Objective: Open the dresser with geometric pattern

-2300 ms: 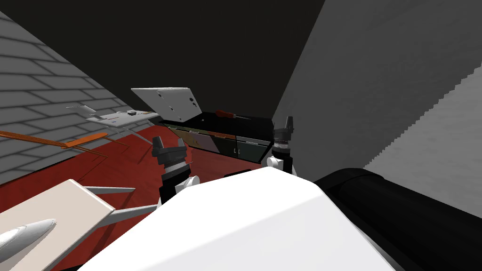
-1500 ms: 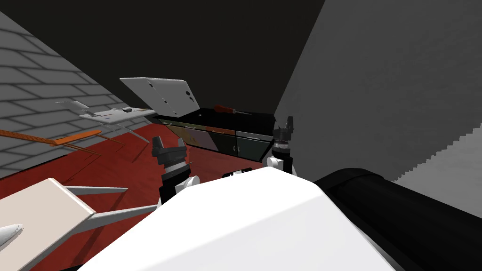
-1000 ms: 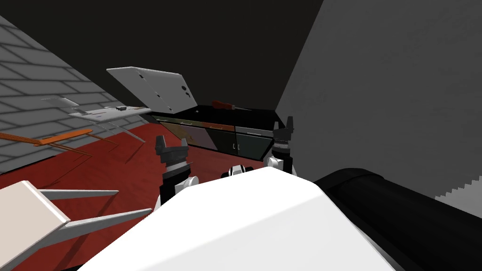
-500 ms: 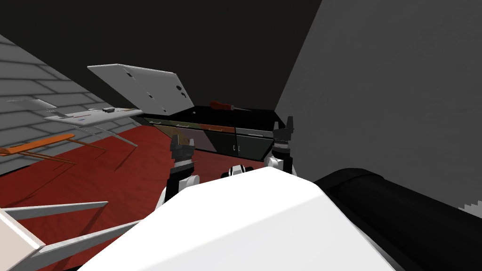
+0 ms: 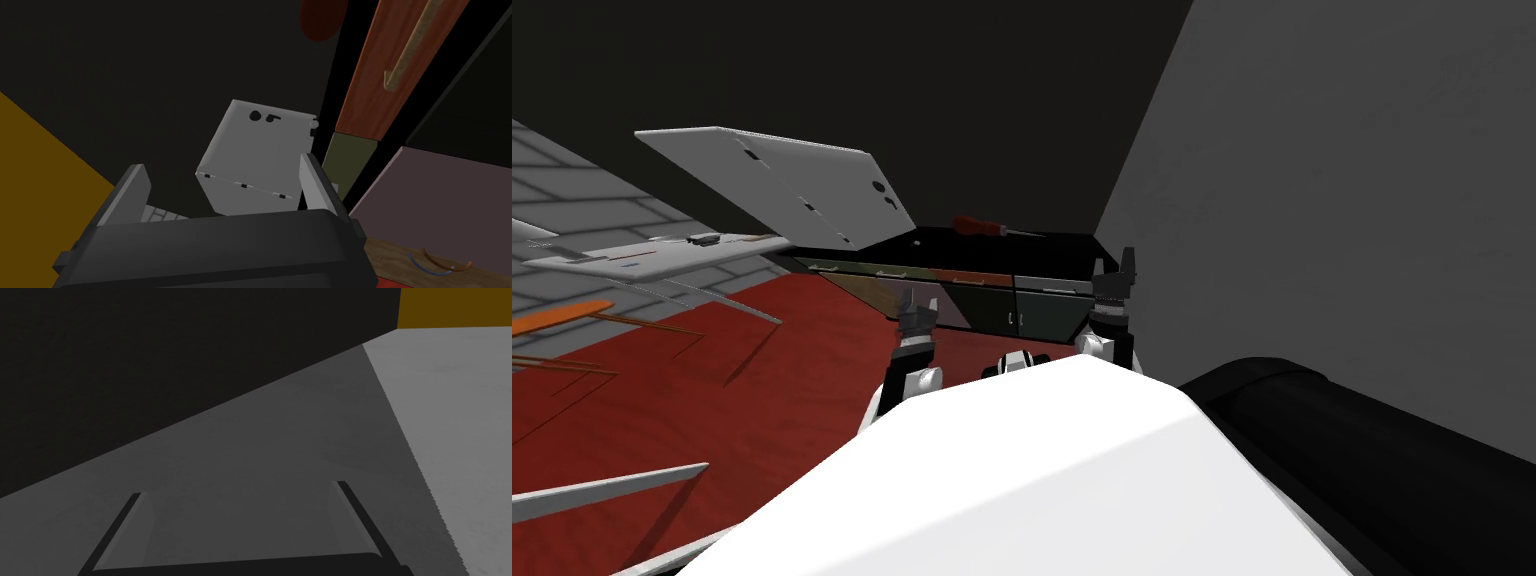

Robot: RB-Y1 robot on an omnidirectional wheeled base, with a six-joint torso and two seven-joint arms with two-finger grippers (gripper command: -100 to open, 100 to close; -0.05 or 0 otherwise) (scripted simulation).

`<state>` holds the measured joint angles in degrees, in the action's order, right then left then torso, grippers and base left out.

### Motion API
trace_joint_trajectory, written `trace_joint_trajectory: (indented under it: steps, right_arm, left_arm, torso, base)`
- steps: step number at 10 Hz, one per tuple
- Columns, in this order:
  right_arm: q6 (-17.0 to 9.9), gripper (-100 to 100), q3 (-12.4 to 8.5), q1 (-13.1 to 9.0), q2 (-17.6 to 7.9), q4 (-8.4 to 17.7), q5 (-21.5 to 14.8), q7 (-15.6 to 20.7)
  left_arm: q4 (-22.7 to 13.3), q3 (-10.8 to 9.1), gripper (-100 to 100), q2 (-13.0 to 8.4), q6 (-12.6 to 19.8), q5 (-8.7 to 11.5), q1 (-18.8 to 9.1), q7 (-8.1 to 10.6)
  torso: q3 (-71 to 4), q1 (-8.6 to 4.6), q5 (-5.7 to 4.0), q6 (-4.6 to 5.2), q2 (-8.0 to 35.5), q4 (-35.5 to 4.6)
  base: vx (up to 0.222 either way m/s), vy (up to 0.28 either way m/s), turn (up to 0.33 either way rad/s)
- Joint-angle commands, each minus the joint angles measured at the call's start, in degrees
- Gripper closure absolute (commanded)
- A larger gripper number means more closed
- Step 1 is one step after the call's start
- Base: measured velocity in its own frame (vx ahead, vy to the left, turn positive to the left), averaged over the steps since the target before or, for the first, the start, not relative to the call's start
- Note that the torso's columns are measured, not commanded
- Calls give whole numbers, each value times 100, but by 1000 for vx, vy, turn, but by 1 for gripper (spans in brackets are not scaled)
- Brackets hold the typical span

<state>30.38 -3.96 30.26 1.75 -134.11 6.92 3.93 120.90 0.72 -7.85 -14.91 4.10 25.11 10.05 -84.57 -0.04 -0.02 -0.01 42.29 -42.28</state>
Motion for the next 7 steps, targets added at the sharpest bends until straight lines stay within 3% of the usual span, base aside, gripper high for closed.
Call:
trace_joint_trajectory:
  steps: [1, 4, 7]
  right_arm:
    - [0, 0, 0, 0, 0, 0, 0, 0]
    - [0, 0, 0, 0, 0, 0, 0, 0]
    - [0, 0, 0, 0, 0, 0, 0, 0]
  left_arm:
    - [-187, 91, -100, 86, 267, -26, -125, 12]
    - [-446, 209, -100, 161, 580, -62, -296, 20]
    - [-682, 318, -100, 101, 866, -95, -453, 28]
  torso:
    - [1, 2, 1, 0, 1, 0]
    - [2, 5, 2, 1, 2, -1]
    - [-2, 9, 3, 1, -5, 1]
  base:
    - [64, 58, -88]
    - [63, 68, -90]
    - [75, 78, -94]
